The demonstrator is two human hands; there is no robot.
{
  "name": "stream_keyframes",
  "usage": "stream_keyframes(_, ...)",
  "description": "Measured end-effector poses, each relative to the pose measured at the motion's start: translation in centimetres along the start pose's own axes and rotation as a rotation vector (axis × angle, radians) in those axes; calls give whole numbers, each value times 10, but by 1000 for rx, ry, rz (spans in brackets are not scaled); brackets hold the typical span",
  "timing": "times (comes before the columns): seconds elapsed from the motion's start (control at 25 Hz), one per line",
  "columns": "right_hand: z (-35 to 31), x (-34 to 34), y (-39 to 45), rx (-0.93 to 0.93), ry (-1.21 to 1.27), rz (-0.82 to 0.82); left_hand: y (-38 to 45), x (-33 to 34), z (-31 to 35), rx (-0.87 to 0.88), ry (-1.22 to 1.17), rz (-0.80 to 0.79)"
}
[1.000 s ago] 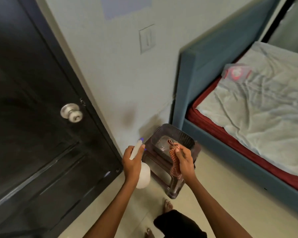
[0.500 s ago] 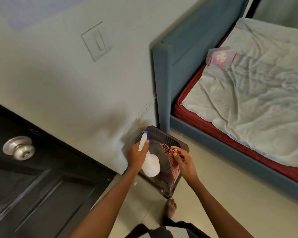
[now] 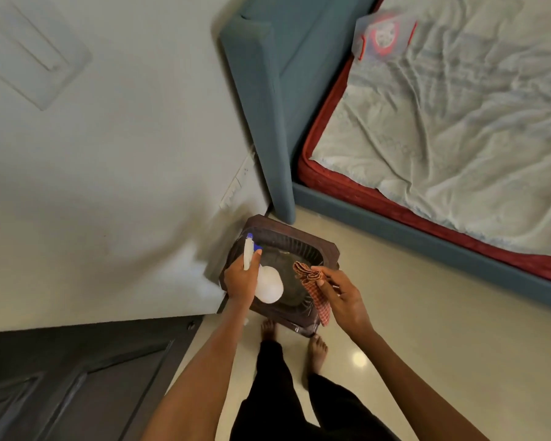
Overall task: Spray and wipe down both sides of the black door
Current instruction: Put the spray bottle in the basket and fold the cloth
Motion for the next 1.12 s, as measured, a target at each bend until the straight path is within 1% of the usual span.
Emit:
stream_keyframes(0.2,25,16,8,88,-26,31,44,22,-10,100,123,-65)
stream_keyframes(0.32,38,27,15,121,-44,69,74,33,-20,97,166,-139)
stream_keyframes(0.44,43,34,22,156,-50,107,87,40,-25,111,185,-174)
stream_keyframes(0.56,42,40,25,175,-40,148,89,45,-25,83,162,-175)
stream_keyframes(0.72,33,44,28,203,9,223,83,50,-20,22,161,-255)
stream_keyframes(0.8,26,44,30,224,58,267,76,40,-13,23,234,-220)
stream_keyframes(0.88,17,43,31,221,95,300,62,22,-4,110,247,-143)
stream_keyframes(0.96,4,41,32,186,131,324,35,3,9,280,143,-120)
stream_keyframes(1.0,-2,40,33,170,157,334,19,-5,16,376,81,-146)
stream_keyframes(1.04,-8,39,33,158,184,341,2,-10,24,447,29,-214)
stream_keyframes(1.12,-20,38,34,130,219,350,-31,-9,38,485,4,-419)
Point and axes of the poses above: each hand's wrist, its own y-axis towards the middle knuckle, its own x-axis out of the palm, z = x × y, the point moved 6 cm from there along y, towards the middle knuckle, and after that the axes turned 14 degrees about -x, right-handed, at the moved point
